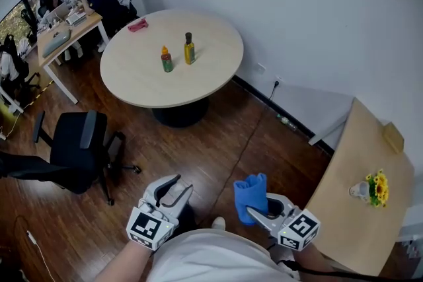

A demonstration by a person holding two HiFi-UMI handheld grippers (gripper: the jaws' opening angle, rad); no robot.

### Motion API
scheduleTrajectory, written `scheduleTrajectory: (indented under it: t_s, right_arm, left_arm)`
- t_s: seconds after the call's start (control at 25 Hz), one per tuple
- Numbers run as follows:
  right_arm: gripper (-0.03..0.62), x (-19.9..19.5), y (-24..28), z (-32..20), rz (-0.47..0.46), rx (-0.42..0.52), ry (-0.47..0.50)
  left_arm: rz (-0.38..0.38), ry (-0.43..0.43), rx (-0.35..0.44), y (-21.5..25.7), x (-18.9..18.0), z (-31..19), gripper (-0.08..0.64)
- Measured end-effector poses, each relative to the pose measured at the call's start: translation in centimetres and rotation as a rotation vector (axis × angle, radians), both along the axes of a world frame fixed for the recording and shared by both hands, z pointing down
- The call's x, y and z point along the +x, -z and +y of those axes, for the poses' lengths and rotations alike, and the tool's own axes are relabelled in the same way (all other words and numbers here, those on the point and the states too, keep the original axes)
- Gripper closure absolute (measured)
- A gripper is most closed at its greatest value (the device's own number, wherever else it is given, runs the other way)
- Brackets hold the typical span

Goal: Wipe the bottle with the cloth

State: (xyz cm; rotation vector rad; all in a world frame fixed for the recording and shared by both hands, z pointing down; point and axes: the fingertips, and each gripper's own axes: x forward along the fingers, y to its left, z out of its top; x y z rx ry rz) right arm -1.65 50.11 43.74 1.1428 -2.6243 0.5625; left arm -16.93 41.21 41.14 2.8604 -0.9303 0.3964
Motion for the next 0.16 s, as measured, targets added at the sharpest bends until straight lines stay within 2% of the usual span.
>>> scheduleTrajectory:
  t_s: [0.16]
  right_arm:
    - [0.437,0.79,0.33,0.27,0.009,0.008,0.018]
  left_arm:
    - [-0.001,0.028,-0.014,0.15,0.2,0.45,0.399]
